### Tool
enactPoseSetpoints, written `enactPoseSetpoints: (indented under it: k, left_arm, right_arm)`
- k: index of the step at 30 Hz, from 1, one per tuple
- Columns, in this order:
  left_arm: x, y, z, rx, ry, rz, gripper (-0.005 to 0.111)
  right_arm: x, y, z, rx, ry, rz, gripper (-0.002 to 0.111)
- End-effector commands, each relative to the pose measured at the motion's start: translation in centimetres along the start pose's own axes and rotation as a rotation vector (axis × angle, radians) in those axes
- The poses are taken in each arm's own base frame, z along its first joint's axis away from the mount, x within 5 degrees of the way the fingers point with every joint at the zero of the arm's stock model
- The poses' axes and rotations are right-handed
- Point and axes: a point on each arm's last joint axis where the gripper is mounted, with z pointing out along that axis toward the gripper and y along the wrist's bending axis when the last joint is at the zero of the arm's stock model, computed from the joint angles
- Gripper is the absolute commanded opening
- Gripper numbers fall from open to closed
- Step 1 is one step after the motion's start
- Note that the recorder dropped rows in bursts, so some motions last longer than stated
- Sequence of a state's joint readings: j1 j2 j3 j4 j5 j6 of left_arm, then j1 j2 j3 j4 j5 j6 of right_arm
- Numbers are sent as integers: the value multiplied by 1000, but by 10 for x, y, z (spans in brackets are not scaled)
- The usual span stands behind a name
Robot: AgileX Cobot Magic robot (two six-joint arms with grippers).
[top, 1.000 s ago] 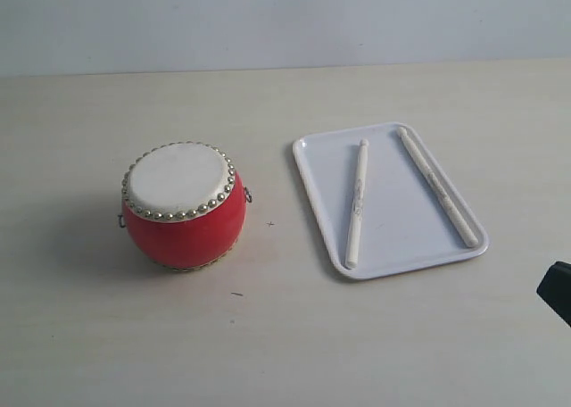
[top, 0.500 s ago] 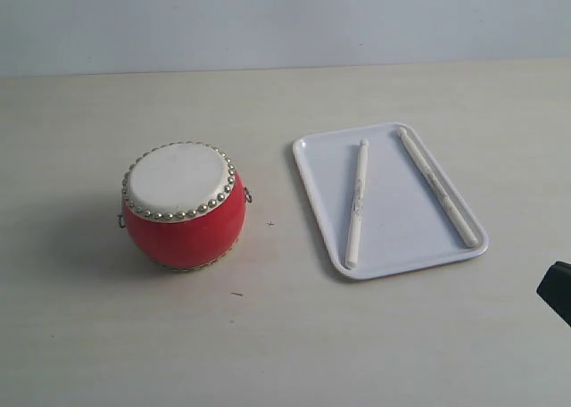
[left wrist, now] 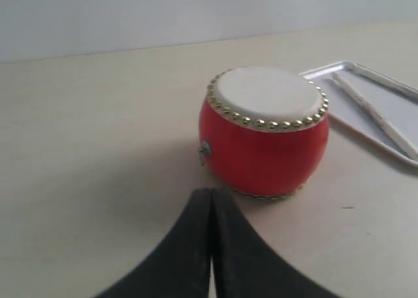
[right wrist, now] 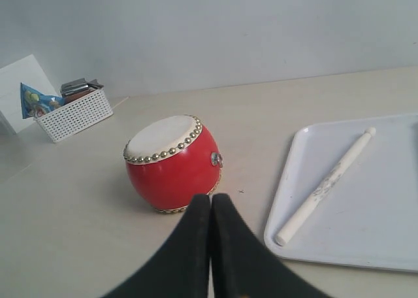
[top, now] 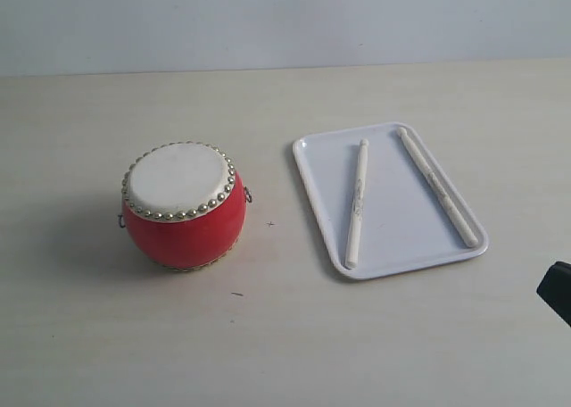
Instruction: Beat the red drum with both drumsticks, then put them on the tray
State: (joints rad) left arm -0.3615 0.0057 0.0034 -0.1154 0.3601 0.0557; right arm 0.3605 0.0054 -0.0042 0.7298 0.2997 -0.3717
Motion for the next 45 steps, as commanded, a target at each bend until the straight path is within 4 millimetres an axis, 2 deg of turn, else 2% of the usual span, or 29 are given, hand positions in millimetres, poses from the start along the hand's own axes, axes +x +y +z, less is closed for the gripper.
enactPoseSetpoints:
  k: [1,5,8,45]
  left_arm:
    - [-2,8,-1,-143,-22,-35,0]
    - [-2,15,-3,-282,-26,-59,0]
    - [-2,17,-3,-323,-31,-81,0]
    - [-2,20,-4,-364,-36,-96,0]
  right_arm:
    - [1,0,0,-2,2,-2,0]
    - [1,0,0,-2,2,-2,0]
    - [1,0,0,-2,2,-2,0]
    - [1,0,0,1,-4,-2,0]
